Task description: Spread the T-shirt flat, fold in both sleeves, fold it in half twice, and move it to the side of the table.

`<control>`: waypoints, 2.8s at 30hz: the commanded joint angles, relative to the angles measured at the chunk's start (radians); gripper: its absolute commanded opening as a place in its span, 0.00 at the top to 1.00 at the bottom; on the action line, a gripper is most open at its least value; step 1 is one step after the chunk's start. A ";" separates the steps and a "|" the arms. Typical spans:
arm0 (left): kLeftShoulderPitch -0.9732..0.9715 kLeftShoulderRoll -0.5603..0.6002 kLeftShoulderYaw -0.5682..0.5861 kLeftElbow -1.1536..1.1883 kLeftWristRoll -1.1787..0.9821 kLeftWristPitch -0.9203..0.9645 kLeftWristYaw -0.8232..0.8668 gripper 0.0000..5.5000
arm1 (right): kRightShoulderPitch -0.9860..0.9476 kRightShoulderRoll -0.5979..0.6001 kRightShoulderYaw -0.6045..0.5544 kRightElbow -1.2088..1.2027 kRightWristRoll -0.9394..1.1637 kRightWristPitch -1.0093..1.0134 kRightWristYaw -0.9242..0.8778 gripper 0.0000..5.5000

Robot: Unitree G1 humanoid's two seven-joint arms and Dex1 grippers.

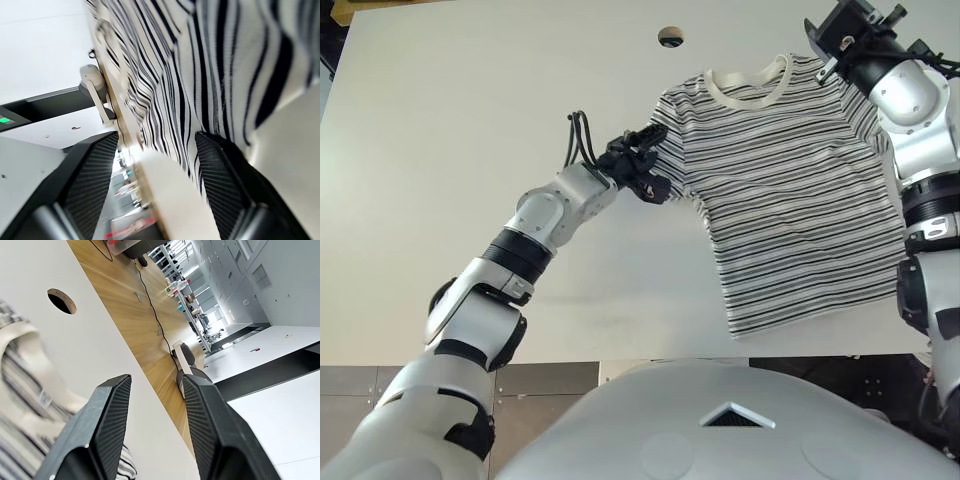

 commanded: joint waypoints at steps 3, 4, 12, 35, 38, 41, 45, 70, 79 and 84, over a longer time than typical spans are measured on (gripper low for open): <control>-0.023 0.187 -0.020 0.154 0.084 0.031 0.048 0.47 | 0.045 0.030 -0.015 -0.094 0.017 0.042 0.009 0.66; -0.030 0.207 -0.015 0.171 0.082 0.031 0.067 0.47 | 0.058 0.033 -0.017 -0.111 0.025 0.041 0.018 0.66; -0.092 0.235 0.163 0.149 -0.169 -0.102 0.275 0.47 | 0.247 0.012 -0.024 -0.355 0.179 0.003 0.230 0.66; 0.084 0.145 0.465 -0.128 -0.740 -0.108 0.027 0.47 | 0.657 -0.288 0.266 -0.693 0.257 -0.109 0.828 0.66; 0.095 0.132 0.487 -0.141 -0.770 -0.093 0.005 0.47 | 0.657 -0.305 0.240 -0.735 0.285 -0.090 0.831 0.66; 0.116 0.111 0.516 -0.147 -0.844 -0.058 -0.045 0.47 | 0.634 -0.288 0.202 -0.750 0.309 -0.093 0.802 0.66; 0.194 0.056 0.605 -0.182 -1.083 0.043 -0.178 0.47 | 0.595 -0.226 0.086 -0.851 0.556 -0.041 0.786 0.66; 0.333 -0.008 0.764 -0.002 -1.480 0.633 -0.457 0.56 | 0.539 -0.088 -0.029 -0.867 0.677 0.049 0.769 0.66; 0.340 -0.036 0.749 -0.009 -1.480 0.657 -0.495 0.66 | 0.538 -0.082 -0.030 -0.856 0.664 0.042 0.763 0.66; 0.346 -0.040 0.751 -0.036 -1.483 0.675 -0.504 0.80 | 0.534 -0.076 -0.032 -0.849 0.659 0.040 0.763 0.66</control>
